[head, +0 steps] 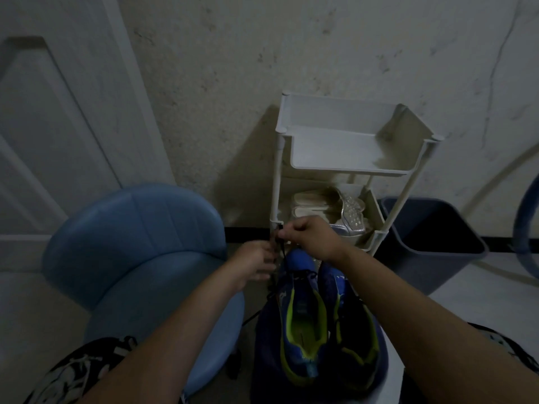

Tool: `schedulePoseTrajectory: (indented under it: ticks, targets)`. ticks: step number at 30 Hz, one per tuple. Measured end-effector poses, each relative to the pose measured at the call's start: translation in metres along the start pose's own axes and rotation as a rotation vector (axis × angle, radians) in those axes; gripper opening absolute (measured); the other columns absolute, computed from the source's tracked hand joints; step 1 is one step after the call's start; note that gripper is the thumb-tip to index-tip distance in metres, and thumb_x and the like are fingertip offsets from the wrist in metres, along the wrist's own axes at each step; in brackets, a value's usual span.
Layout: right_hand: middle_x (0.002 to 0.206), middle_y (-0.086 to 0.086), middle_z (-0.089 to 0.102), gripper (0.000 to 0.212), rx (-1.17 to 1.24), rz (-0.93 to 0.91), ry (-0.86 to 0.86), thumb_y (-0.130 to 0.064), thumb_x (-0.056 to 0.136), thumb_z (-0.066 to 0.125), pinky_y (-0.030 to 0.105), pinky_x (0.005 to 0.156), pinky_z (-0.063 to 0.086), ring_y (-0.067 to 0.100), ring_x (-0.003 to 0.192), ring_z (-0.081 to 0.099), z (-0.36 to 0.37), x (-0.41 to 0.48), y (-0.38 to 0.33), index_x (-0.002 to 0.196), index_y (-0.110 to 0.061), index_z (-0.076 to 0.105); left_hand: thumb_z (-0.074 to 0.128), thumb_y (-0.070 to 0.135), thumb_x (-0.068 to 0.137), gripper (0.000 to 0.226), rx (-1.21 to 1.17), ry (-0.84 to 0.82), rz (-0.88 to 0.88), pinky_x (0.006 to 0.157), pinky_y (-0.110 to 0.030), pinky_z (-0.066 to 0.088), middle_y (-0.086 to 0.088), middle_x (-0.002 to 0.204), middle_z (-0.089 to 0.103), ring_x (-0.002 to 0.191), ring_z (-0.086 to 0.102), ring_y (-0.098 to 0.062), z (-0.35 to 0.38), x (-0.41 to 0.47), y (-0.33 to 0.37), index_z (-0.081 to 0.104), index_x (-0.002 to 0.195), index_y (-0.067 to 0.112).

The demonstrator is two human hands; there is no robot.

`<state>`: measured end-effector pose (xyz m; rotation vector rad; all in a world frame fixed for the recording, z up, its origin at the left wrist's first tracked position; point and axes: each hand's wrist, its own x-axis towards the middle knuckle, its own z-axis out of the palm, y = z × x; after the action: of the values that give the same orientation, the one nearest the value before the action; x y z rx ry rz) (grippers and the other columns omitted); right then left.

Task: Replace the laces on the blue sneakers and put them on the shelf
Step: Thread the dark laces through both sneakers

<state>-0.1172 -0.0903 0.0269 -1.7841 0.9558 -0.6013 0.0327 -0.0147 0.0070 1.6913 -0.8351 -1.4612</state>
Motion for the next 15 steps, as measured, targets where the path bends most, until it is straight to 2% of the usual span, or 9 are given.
schedulePoseTrajectory:
  ticks: [3, 5, 7, 8, 10, 12, 13, 15]
  targets:
    - [0.064, -0.015, 0.069, 0.017, 0.033, -0.015, -0.008, -0.002, 0.092, 0.064, 0.009, 0.063, 0.045, -0.011, 0.066, 0.062, -0.001, -0.002, -0.004, 0.092, 0.015, 0.069, 0.054, 0.021, 0.098, 0.013, 0.25, -0.135, 0.05, 0.075, -0.027, 0.047, -0.004, 0.107, 0.068, 0.101, 0.063, -0.02, 0.01, 0.001, -0.008, 0.065, 0.105, 0.021]
    - [0.066, -0.011, 0.071, 0.021, 0.025, 0.015, -0.016, -0.006, 0.095, 0.062, 0.017, 0.066, 0.051, -0.006, 0.067, 0.064, -0.001, -0.004, -0.001, 0.091, 0.013, 0.07, 0.051, 0.019, 0.099, 0.016, 0.277, -0.082, 0.118, 0.066, -0.023, 0.045, -0.003, 0.094, 0.068, 0.086, 0.061, -0.017, 0.015, 0.004, -0.007, 0.065, 0.095, 0.013]
    - [0.077, 0.005, 0.075, 0.025, -0.061, 0.036, -0.029, -0.017, 0.097, 0.061, 0.035, 0.078, 0.056, 0.008, 0.075, 0.067, -0.001, -0.003, 0.005, 0.091, 0.003, 0.074, 0.049, 0.014, 0.1, 0.022, 0.222, 0.05, 0.197, 0.063, -0.026, 0.046, -0.01, 0.084, 0.068, 0.074, 0.061, -0.021, 0.018, 0.009, -0.006, 0.064, 0.085, 0.008]
    - [0.086, 0.007, 0.075, 0.024, -0.19, 0.047, -0.058, -0.023, 0.097, 0.061, 0.038, 0.085, 0.053, 0.012, 0.082, 0.067, -0.001, -0.001, 0.011, 0.094, -0.005, 0.076, 0.05, 0.014, 0.1, 0.024, 0.178, 0.116, 0.229, 0.062, -0.026, 0.048, -0.012, 0.081, 0.068, 0.072, 0.061, -0.022, 0.017, 0.01, -0.005, 0.064, 0.082, 0.008]
    - [0.104, -0.002, 0.075, 0.02, -0.448, 0.093, -0.173, -0.027, 0.097, 0.06, 0.03, 0.09, 0.049, 0.008, 0.096, 0.065, 0.0, -0.002, 0.02, 0.105, -0.021, 0.077, 0.049, 0.016, 0.101, 0.025, 0.075, 0.185, 0.261, 0.065, -0.026, 0.051, -0.009, 0.079, 0.068, 0.074, 0.063, -0.022, 0.016, 0.008, -0.002, 0.068, 0.085, 0.012]
    - [0.119, -0.008, 0.07, 0.026, -0.585, 0.128, -0.291, -0.016, 0.097, 0.056, 0.021, 0.089, 0.044, 0.004, 0.106, 0.061, 0.002, -0.004, 0.027, 0.114, -0.025, 0.074, 0.046, 0.017, 0.102, 0.024, -0.074, 0.189, 0.261, 0.076, -0.034, 0.055, -0.009, 0.082, 0.067, 0.08, 0.065, -0.022, 0.015, 0.007, -0.001, 0.068, 0.092, 0.013]
    - [0.123, -0.007, 0.068, 0.032, -0.648, 0.138, -0.336, -0.008, 0.096, 0.054, 0.02, 0.09, 0.043, 0.006, 0.109, 0.059, 0.003, -0.006, 0.028, 0.117, -0.023, 0.073, 0.045, 0.017, 0.103, 0.025, -0.132, 0.179, 0.251, 0.08, -0.037, 0.056, -0.009, 0.083, 0.066, 0.081, 0.066, -0.021, 0.015, 0.005, -0.001, 0.067, 0.093, 0.013]
    - [0.13, -0.002, 0.064, 0.04, -0.737, 0.137, -0.399, 0.001, 0.094, 0.049, 0.027, 0.1, 0.044, 0.014, 0.12, 0.057, 0.005, -0.008, 0.029, 0.121, -0.018, 0.071, 0.043, 0.018, 0.104, 0.026, -0.198, 0.16, 0.227, 0.08, -0.035, 0.057, -0.008, 0.08, 0.063, 0.079, 0.066, -0.019, 0.016, 0.004, -0.002, 0.066, 0.097, 0.012]
